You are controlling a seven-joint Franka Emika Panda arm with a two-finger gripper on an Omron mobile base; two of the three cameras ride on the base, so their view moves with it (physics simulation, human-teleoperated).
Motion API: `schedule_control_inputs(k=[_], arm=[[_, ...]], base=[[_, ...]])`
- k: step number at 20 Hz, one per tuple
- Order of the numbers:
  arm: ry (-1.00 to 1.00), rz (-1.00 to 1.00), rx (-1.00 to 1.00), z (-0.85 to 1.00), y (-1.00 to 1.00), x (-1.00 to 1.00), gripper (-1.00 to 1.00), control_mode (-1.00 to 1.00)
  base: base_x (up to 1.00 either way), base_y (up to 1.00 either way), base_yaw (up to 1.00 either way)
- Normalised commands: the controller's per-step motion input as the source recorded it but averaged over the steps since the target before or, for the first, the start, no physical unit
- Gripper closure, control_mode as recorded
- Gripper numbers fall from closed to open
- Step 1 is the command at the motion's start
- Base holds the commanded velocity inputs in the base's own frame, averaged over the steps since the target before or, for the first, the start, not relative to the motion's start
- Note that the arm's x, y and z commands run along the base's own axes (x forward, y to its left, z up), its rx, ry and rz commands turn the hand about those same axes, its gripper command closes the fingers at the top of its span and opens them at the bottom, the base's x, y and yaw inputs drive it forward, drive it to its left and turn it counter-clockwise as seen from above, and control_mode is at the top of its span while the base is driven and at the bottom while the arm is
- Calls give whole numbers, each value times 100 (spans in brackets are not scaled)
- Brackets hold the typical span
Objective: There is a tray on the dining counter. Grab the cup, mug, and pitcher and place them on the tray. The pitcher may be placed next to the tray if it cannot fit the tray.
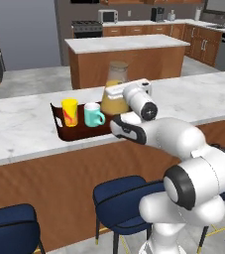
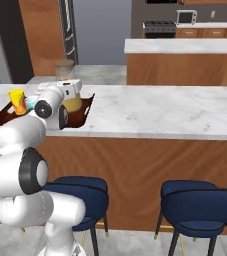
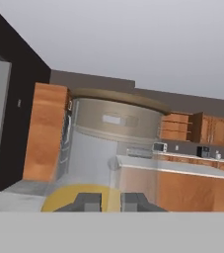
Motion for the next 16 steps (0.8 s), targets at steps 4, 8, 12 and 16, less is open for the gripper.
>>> schedule_control_inputs(k=[4,8,12,16], arm=[[0,0,0,-29,7,9,100,-100],[3,0,0,-13,6,2,100,-100],[2,1,0,0,0,0,100,-100],[0,0,0,0,0,0,100,-100]], base=[[0,0,0],[0,0,0],[0,0,0],[0,0,0]])
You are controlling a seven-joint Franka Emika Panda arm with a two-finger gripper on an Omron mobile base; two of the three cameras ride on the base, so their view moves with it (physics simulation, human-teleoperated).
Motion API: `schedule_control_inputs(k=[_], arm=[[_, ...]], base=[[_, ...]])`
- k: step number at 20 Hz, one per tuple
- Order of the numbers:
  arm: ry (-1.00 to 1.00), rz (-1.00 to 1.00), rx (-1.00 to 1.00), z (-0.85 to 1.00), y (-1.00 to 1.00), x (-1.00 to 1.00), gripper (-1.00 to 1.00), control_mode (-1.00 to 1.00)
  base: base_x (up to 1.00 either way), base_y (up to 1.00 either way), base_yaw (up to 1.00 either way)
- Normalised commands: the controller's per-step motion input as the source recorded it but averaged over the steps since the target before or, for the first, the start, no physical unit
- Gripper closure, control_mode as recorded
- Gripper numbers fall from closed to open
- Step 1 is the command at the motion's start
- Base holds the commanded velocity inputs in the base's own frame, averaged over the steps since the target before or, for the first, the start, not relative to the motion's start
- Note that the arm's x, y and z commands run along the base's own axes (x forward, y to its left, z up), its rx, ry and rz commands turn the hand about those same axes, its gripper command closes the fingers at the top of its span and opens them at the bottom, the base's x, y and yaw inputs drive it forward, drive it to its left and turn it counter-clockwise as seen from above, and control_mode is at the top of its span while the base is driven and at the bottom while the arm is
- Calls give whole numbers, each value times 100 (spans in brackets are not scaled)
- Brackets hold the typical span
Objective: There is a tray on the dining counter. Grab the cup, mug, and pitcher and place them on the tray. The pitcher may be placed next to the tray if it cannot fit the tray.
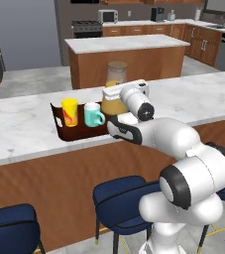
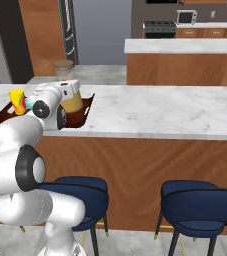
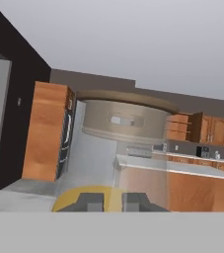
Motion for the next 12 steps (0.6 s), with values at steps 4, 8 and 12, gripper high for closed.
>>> schedule_control_inputs(k=[4,8,12], arm=[[0,0,0,0,0,0,-100,-100],[0,0,0,0,0,0,-100,-100],[0,0,0,0,0,0,-100,-100]], base=[[0,0,0],[0,0,0],[0,0,0]])
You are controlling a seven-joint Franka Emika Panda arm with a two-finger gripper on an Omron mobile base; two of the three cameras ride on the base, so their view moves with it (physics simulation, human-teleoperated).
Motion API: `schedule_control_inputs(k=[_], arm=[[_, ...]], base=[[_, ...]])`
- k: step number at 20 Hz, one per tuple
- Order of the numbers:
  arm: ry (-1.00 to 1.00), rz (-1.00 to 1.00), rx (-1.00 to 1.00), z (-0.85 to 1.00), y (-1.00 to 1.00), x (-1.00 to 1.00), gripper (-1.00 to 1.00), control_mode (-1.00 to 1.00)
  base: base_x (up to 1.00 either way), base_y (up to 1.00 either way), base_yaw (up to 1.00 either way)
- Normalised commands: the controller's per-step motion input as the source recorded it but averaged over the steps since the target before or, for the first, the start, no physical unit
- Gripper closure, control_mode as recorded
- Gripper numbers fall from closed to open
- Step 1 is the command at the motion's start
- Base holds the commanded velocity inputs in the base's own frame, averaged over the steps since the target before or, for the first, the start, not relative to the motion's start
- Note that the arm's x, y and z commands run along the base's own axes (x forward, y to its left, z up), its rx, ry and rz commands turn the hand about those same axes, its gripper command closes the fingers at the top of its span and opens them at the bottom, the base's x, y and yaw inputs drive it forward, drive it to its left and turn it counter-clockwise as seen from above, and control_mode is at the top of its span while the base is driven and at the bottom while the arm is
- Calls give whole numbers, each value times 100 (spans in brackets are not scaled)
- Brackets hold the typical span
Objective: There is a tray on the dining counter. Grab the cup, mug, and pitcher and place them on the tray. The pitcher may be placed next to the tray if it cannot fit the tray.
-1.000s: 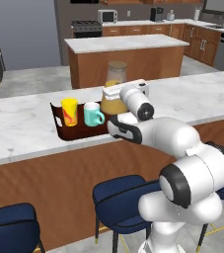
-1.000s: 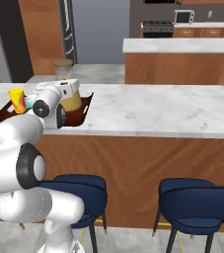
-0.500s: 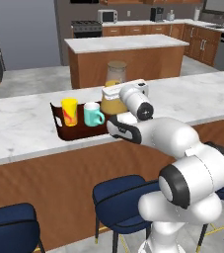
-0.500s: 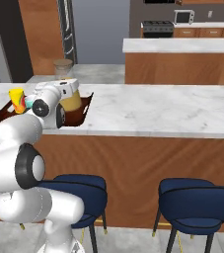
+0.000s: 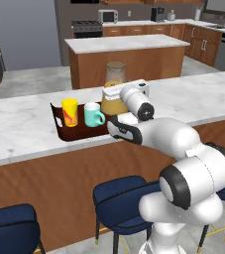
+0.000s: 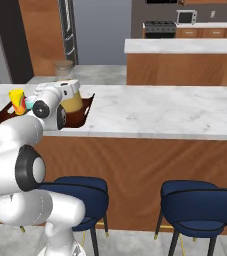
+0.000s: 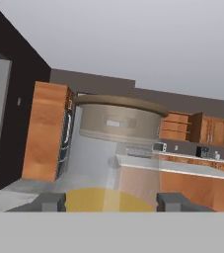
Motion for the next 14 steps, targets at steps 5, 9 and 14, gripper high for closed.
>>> schedule_control_inputs(k=[5,9,14], arm=[[0,0,0,0,0,0,-100,-100],[4,0,0,30,-10,-5,-100,-100],[22,0,2,71,-5,-21,-100,-100]], base=[[0,0,0],[0,0,0],[0,0,0]])
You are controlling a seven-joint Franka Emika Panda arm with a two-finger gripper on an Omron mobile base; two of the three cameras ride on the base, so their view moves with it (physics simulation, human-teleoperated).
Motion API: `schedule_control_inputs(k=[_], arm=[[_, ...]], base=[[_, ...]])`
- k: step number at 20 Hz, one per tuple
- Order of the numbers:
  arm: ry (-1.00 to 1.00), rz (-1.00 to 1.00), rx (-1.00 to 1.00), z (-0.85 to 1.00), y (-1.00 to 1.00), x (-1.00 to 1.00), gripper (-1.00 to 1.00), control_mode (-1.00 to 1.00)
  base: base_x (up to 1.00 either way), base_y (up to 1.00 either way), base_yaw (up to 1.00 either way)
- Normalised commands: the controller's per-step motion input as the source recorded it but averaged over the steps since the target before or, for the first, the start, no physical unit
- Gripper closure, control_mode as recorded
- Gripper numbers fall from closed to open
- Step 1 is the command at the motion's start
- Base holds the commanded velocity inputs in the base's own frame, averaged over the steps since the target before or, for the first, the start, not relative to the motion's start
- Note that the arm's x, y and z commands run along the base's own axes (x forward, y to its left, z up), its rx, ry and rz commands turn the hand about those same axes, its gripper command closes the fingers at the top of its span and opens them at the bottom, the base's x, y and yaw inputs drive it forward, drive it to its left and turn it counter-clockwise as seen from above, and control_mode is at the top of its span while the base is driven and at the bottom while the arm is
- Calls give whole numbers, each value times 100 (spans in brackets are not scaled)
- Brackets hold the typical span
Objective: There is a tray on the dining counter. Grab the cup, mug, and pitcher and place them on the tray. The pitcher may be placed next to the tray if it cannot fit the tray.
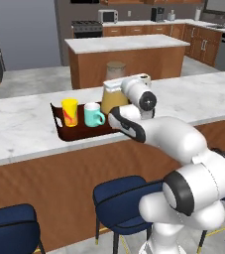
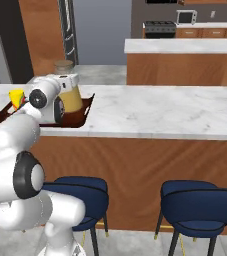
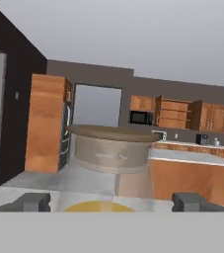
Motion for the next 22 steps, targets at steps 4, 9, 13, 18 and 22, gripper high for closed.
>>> schedule_control_inputs(k=[4,9,13,18,22], arm=[[39,0,0,42,-9,-37,-100,-100],[34,0,0,9,-42,-53,-100,-100],[24,0,0,0,-44,-68,-100,-100],[21,0,0,-2,-25,-88,-100,-100],[16,0,0,-23,-7,-77,-100,-100]], base=[[0,0,0],[0,0,0],[0,0,0],[0,0,0],[0,0,0]])
